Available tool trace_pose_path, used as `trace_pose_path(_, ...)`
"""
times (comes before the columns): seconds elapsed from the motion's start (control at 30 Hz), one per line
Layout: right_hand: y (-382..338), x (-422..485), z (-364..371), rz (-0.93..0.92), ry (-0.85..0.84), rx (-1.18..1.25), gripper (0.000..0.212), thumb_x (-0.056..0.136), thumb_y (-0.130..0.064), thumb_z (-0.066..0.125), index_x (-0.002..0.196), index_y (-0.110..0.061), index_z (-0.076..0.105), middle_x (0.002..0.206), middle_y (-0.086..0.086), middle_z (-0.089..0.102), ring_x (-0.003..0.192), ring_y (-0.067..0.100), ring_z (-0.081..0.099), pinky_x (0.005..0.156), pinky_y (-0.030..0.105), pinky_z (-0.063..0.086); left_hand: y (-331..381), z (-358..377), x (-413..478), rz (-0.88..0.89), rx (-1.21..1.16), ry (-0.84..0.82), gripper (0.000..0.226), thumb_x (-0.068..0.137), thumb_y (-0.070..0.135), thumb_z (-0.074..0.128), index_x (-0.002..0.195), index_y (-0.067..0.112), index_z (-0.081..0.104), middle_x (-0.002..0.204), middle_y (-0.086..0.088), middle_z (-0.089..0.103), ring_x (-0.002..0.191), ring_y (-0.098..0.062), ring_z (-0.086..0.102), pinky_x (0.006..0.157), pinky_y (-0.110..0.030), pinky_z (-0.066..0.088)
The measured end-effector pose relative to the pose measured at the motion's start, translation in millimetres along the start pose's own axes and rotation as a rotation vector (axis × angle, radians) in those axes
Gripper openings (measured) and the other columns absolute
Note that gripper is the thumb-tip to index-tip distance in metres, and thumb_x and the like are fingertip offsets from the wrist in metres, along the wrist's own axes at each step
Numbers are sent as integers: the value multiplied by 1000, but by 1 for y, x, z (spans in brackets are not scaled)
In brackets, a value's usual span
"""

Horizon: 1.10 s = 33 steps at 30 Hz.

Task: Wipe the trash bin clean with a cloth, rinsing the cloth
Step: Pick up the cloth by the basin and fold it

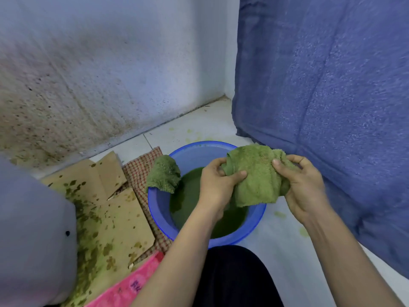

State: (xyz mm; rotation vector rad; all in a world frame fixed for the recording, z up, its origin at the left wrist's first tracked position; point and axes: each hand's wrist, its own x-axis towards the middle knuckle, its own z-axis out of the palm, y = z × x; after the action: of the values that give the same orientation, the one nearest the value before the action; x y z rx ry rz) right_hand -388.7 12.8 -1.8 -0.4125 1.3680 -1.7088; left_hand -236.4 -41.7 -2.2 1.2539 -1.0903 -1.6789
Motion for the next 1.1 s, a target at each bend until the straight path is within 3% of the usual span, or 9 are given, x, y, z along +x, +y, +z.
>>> trace_pose_path(0.2,1,0,-17,-30,31,191,33,79,-2,72,108,-9,57,95,4,70,81,15,70,66,33,58,8,25,-5,67,30,17,27,88,3,70,111,18,70,112,-12,72,93,-24,72,82,-38,61)
trace_pose_path(0.33,4,-3,-24,120,-78,222,50,83,-31,67,126,-7,60,116,8,71,104,23,67,71,34,57,21,33,-8,-178,-317,-260,31,94,7,62,125,4,63,117,-19,70,96,-28,71,80,-40,60)
trace_pose_path(0.4,7,-7,-26,320,-230,306,52,92,-48,53,131,-15,60,126,9,67,116,26,63,90,45,53,20,38,-9,-197,-362,-324,33,95,8,59,126,-2,62,115,-19,71,94,-26,71,80,-36,61)
trace_pose_path(0.47,11,-10,-28,431,-283,446,53,97,-51,45,133,-14,58,130,12,64,121,31,61,99,53,48,16,47,-13,-135,-267,-278,32,93,7,64,125,-2,62,107,-15,72,89,-23,72,76,-31,61)
trace_pose_path(0.67,17,-14,-29,364,-335,462,38,96,-29,46,121,-11,69,126,16,66,114,27,66,92,44,56,9,58,-15,210,356,-182,58,87,17,74,133,43,50,119,2,56,95,-15,66,85,-31,57)
trace_pose_path(0.73,13,-16,-28,319,-351,424,33,87,-27,53,107,-13,76,116,14,71,104,24,70,85,41,59,9,58,-14,167,390,-195,49,88,22,72,131,38,57,123,2,59,102,-16,66,91,-34,56)
trace_pose_path(0.9,11,-15,-30,254,-301,350,40,93,-25,54,129,-11,61,126,14,66,115,25,65,90,39,57,13,59,-12,-40,161,-184,46,82,34,79,123,20,64,115,0,70,95,-13,72,80,-30,59)
trace_pose_path(1.0,14,-15,-29,233,-300,348,38,96,-21,52,132,-11,59,127,15,65,117,27,64,94,42,55,13,61,-14,46,139,-175,28,81,27,81,106,20,72,108,-7,73,88,-13,72,79,-31,58)
trace_pose_path(1.1,16,-17,-27,233,-294,394,37,97,-19,50,131,-10,59,123,14,68,109,22,68,85,37,58,14,64,-15,307,414,-22,14,73,40,80,81,39,69,122,11,60,118,-12,54,103,-37,42)
